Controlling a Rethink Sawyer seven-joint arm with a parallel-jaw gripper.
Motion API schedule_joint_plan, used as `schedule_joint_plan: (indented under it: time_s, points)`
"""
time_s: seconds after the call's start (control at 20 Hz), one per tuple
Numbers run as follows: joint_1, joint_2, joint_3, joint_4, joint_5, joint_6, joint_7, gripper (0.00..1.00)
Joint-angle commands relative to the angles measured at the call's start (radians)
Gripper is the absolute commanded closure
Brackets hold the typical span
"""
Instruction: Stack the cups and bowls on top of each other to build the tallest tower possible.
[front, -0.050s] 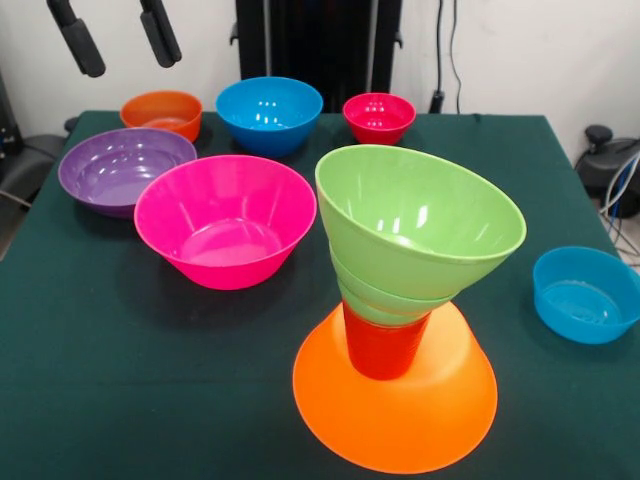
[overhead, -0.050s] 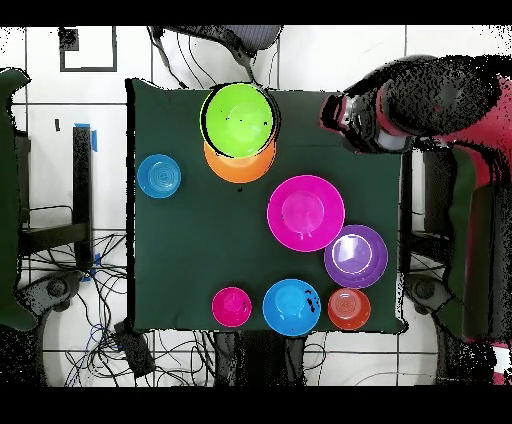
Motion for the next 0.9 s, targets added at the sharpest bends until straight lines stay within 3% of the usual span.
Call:
schedule_joint_plan:
  time_s: [0.05, 0.45, 0.9]
  points:
    - [0.008, 0.027, 0.006, 0.112, -0.089, 0.0, -0.219, 0.0]
    - [-0.011, 0.023, 0.008, 0.163, -0.093, -0.013, -0.233, 0.0]
    - [-0.05, 0.027, 0.017, 0.284, -0.138, -0.127, -0.232, 0.0]
